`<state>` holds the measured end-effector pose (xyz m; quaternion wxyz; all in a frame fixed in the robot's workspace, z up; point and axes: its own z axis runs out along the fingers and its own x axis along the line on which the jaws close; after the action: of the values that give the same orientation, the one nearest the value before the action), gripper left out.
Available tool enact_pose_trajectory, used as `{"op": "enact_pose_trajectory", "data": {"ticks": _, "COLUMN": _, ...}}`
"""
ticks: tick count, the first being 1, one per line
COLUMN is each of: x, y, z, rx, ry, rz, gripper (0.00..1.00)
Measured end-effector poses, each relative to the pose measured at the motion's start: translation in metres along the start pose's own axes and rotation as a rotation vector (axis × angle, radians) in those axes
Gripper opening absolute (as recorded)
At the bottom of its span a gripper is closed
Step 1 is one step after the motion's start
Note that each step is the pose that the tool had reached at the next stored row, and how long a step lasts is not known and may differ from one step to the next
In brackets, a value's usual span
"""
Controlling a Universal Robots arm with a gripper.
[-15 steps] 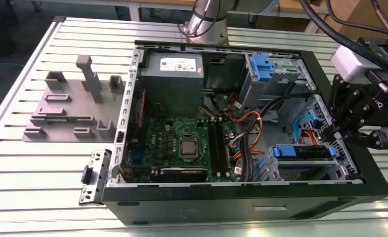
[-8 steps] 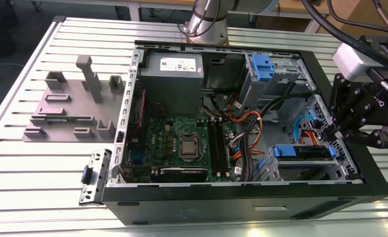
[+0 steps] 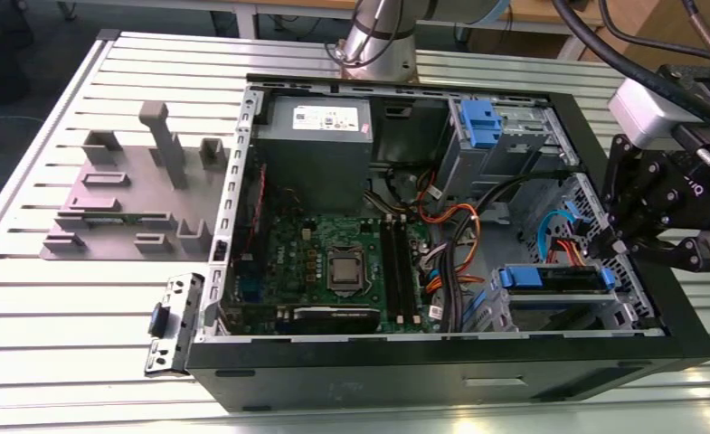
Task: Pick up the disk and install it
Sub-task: 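Insert the second disk wire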
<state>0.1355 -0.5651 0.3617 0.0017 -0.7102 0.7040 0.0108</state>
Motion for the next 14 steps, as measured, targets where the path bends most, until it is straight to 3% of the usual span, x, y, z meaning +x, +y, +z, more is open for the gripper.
{"op": "enact_pose_trajectory", "data": {"ticks": 8, "x": 0.0000, "y": 0.0000, "z": -0.0001, "rx": 0.0001, "ry": 0.0001, "rz": 0.000, "gripper": 0.11}}
{"op": "enact_pose_trajectory", "data": {"ticks": 13, "x": 0.0000, "y": 0.0000, "z": -0.0002, "rx": 0.0000, "ry": 0.0001, "rz": 0.000, "gripper": 0.35}}
{"op": "enact_pose_trajectory", "data": {"ticks": 14, "x": 0.0000, "y": 0.0000, "z": -0.0002, "rx": 0.0001, "ry": 0.0000, "rz": 0.000, "gripper": 0.35}}
